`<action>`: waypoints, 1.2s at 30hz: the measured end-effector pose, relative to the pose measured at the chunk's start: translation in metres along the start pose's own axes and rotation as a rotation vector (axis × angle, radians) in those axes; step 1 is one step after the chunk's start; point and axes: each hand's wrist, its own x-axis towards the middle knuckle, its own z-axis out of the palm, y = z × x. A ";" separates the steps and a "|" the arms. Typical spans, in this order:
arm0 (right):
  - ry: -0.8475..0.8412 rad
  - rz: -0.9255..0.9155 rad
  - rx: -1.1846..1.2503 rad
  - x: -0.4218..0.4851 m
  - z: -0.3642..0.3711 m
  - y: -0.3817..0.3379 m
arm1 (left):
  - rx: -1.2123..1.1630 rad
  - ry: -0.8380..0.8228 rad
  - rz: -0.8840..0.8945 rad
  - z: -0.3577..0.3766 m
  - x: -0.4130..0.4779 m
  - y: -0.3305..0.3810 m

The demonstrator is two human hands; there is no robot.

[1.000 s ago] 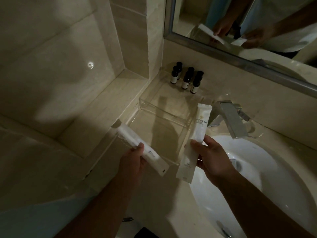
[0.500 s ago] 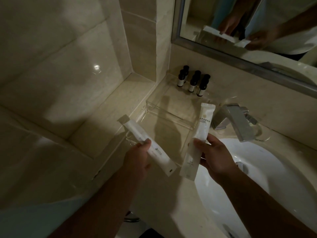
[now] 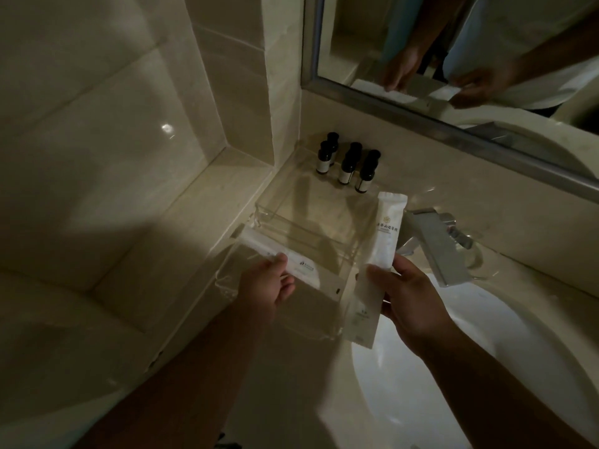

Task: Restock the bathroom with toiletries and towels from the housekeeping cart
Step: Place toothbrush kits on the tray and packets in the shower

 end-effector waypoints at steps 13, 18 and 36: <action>-0.022 0.024 -0.040 0.042 -0.013 0.007 | 0.168 0.040 -0.015 0.039 0.047 0.001; -0.018 0.036 -0.059 0.046 -0.018 0.009 | 0.267 0.112 0.047 0.042 0.057 0.000; -0.055 0.009 -0.417 0.018 0.009 0.008 | 0.466 -0.301 0.465 0.012 -0.008 0.007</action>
